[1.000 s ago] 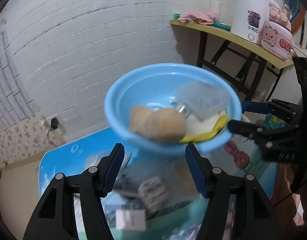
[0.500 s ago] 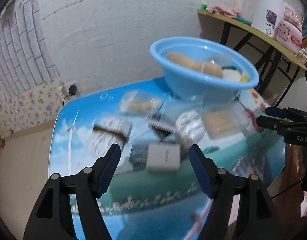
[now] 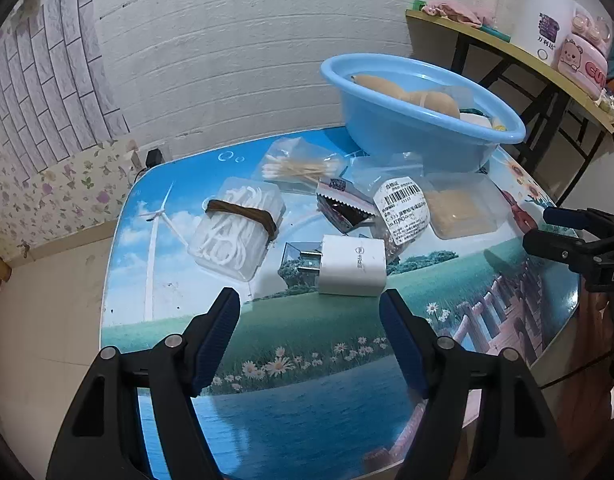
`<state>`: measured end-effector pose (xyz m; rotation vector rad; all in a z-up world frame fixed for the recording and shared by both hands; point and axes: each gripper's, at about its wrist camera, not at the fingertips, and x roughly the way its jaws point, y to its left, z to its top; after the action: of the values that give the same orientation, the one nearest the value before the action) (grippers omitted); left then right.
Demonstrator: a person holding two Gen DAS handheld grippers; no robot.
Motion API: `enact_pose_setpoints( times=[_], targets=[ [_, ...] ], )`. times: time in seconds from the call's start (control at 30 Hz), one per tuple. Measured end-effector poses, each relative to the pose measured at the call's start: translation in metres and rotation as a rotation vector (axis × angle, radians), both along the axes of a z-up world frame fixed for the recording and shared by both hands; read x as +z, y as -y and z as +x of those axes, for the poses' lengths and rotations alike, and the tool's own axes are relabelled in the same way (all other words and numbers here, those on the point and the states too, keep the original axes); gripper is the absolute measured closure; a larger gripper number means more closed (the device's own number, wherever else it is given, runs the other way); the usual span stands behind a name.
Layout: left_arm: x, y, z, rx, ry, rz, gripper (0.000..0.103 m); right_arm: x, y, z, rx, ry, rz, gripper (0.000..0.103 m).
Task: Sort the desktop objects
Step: 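Move the left gripper to the white charger while the right moves to the toothpick box, then grasp the white charger with the left gripper while the right grasps the toothpick box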
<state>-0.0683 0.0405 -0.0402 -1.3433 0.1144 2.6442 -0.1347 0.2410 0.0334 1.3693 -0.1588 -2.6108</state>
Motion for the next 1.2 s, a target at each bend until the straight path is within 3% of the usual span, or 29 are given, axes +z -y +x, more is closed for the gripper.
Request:
enact_pose_setpoints(
  times=[0.87, 0.97, 1.2],
  targets=[
    [-0.032, -0.023, -0.037, -0.071, 0.074, 0.012, 0.031, -0.015, 0.025, -0.036, -0.084, 0.079, -0.021, 0.000],
    [-0.036, -0.022, -0.040, -0.064, 0.084, 0.011, 0.043, -0.019, 0.031, -0.042, -0.090, 0.101, -0.021, 0.000],
    [-0.036, -0.021, -0.040, -0.074, 0.071, 0.023, 0.043, -0.026, 0.040, -0.055, -0.138, 0.116, -0.008, 0.000]
  ],
)
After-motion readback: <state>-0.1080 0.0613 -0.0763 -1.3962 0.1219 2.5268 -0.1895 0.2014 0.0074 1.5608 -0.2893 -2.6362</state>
